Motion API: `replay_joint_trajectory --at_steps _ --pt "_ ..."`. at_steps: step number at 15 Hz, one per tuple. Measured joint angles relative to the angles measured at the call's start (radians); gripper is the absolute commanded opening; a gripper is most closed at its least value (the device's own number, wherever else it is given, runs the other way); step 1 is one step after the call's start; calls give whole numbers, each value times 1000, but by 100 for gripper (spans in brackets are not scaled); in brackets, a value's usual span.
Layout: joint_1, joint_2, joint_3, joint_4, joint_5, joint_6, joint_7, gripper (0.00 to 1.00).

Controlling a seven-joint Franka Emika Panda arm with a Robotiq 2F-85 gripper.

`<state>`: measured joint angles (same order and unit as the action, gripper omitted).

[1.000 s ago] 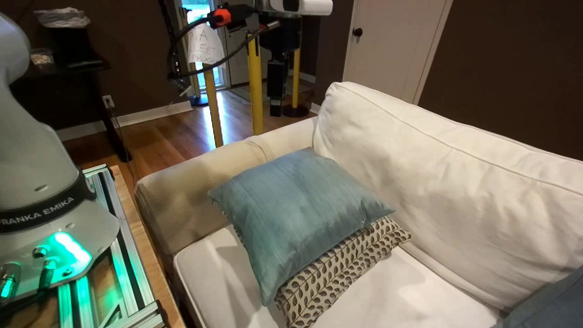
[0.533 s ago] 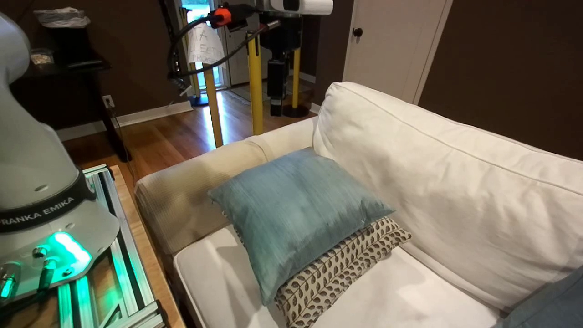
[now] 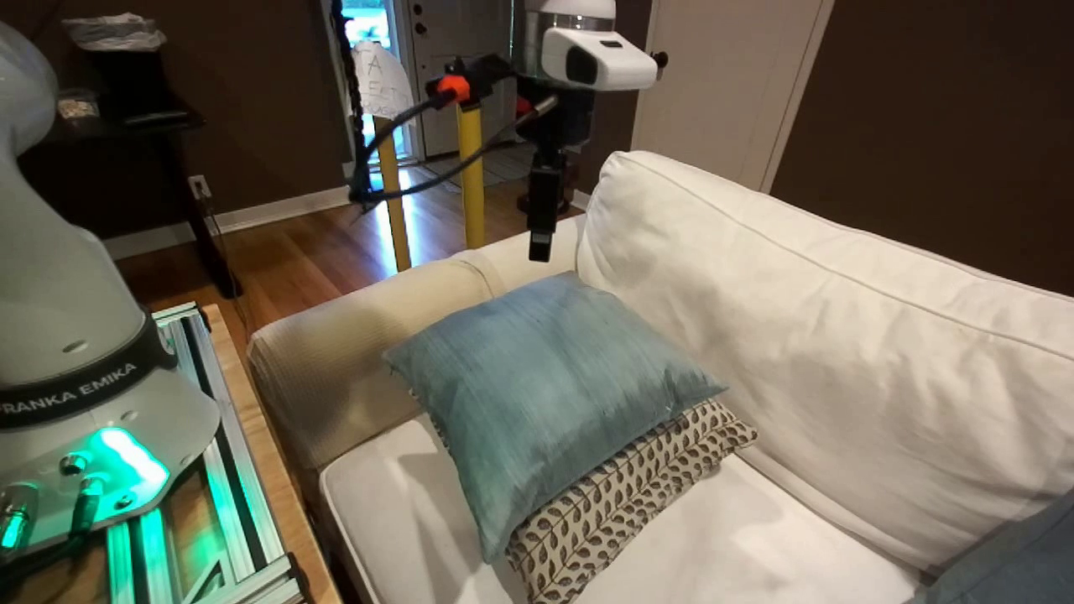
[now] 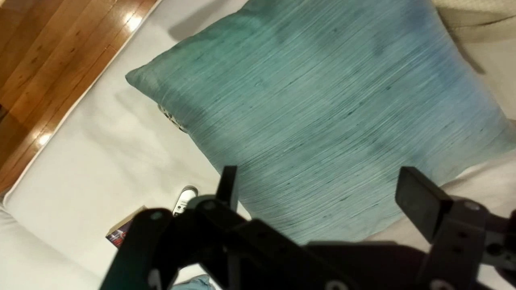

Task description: Put the pillows upright

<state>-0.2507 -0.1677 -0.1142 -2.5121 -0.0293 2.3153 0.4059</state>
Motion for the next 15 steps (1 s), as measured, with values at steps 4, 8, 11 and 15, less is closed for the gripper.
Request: replay_joint_trajectory --at_steps 4,8,11,15 --pt "-2 158 -64 61 47 123 -112 100" --pt "-4 323 -94 170 129 176 -188 100" --pt "-11 435 -97 270 163 176 -203 100" --pt "-14 563 -97 396 177 175 -203 100"
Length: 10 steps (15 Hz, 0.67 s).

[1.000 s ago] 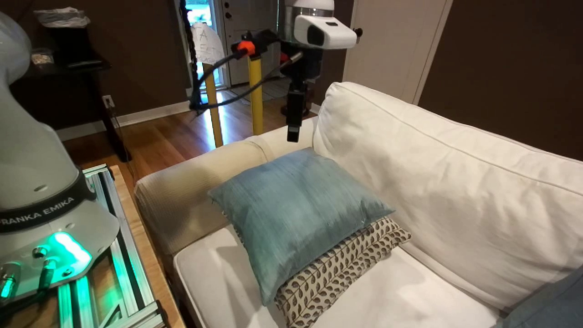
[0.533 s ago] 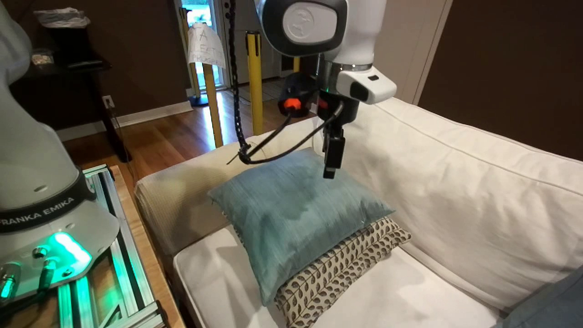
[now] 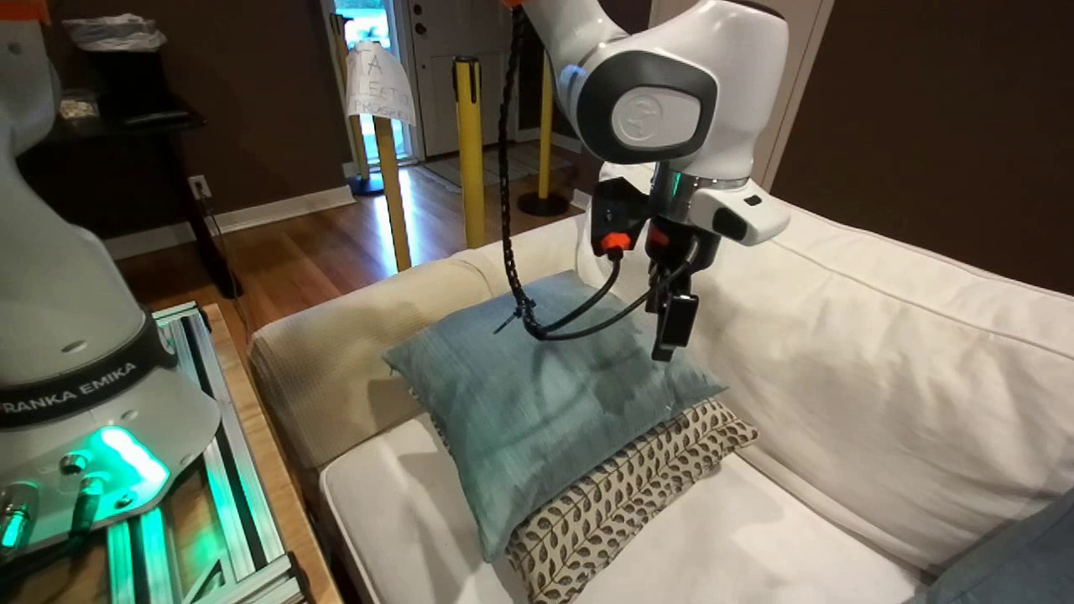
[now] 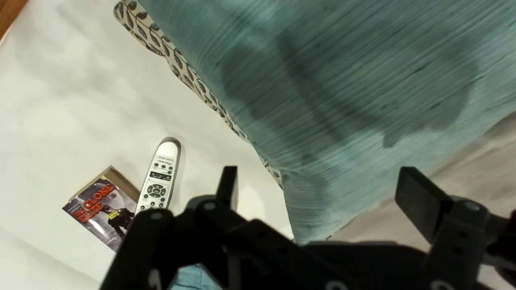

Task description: Put the pillows upright

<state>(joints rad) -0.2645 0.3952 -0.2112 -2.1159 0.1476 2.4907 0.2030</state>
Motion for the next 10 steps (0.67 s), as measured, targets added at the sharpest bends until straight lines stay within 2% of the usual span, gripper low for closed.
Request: replay_joint_trajectory --at_steps 4,10 --pt "-11 99 10 98 46 0 0 100" --pt "0 116 5 112 38 25 8 100"
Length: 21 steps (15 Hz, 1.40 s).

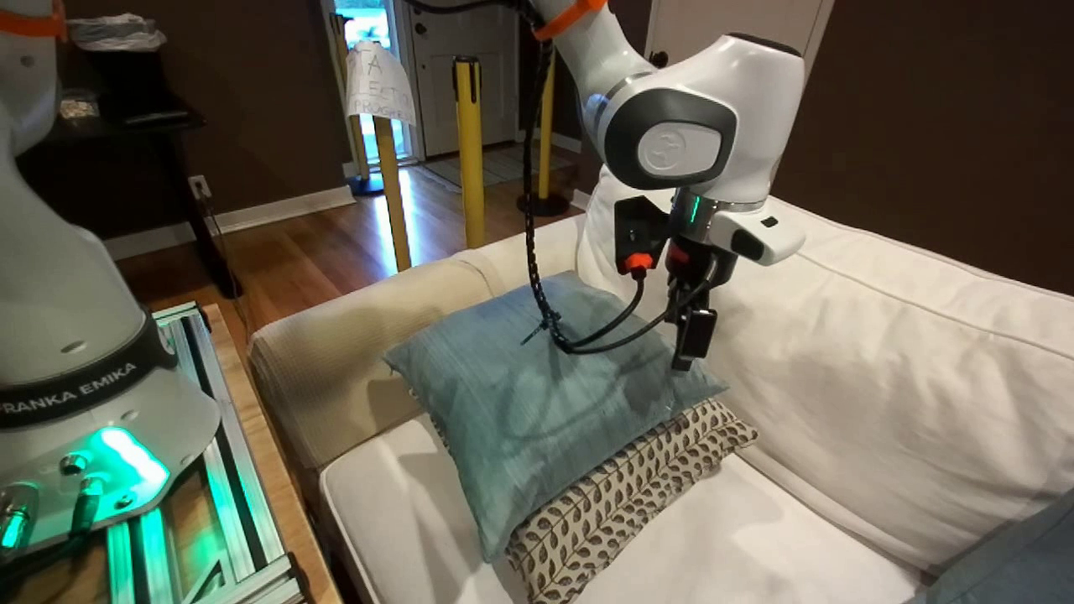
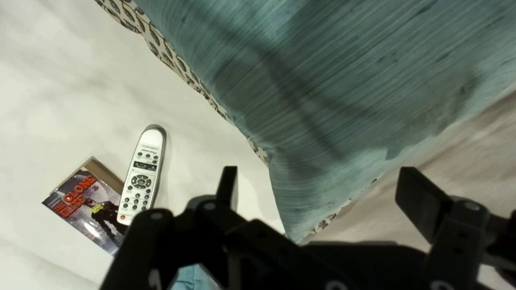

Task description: Put the pillows upright

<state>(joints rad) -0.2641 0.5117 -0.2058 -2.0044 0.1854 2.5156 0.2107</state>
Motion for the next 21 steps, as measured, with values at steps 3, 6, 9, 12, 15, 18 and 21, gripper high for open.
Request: replay_joint_trajectory --at_steps 3,6,9,12,15,18,21 --pt "17 16 1 -20 1 138 5 100" --pt "29 55 2 -22 1 240 14 100" --pt "31 101 2 -9 1 285 24 100" --pt "31 148 2 23 2 291 29 100" --pt "32 190 5 65 5 291 39 66" --pt "29 219 14 98 17 291 44 42" --pt "23 226 19 112 30 291 46 20"
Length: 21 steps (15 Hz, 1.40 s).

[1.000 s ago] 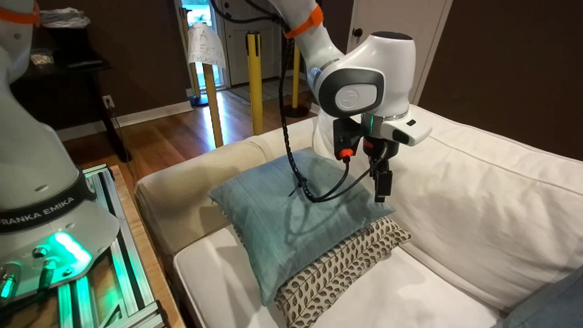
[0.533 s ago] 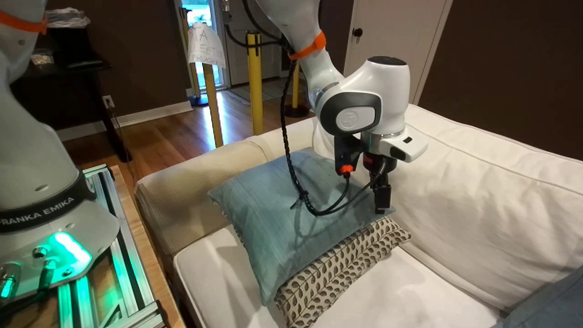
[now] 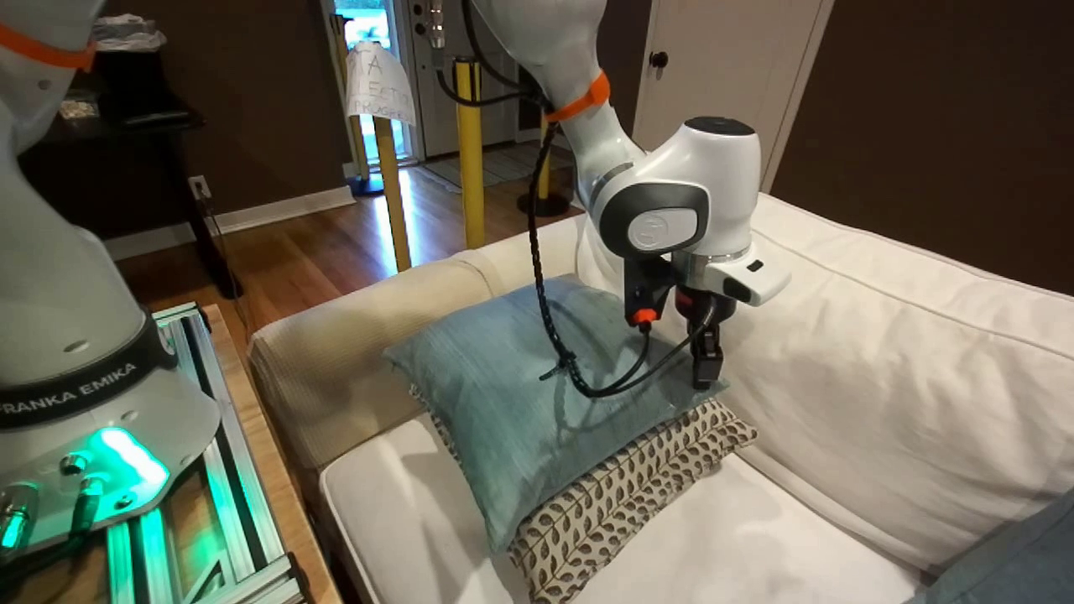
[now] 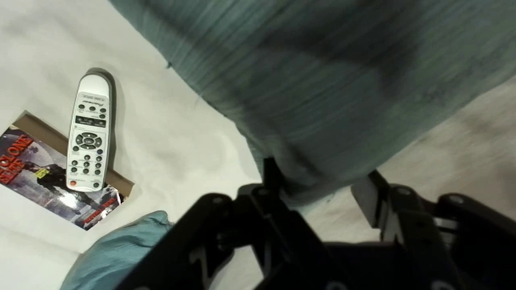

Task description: Put the pillows upright

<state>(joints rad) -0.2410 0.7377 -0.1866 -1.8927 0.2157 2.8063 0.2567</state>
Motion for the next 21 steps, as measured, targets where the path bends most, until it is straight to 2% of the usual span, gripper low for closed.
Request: replay_joint_trajectory --at_steps 2,3,11,17,21 --pt "-2 0 -1 2 1 0 4 5" --pt "-3 0 -1 2 1 0 6 1" --pt "-9 -51 -19 -25 9 0 26 1" --pt "-4 -237 -85 -154 6 50 37 1" --pt "27 -368 -171 -229 -18 121 63 1"
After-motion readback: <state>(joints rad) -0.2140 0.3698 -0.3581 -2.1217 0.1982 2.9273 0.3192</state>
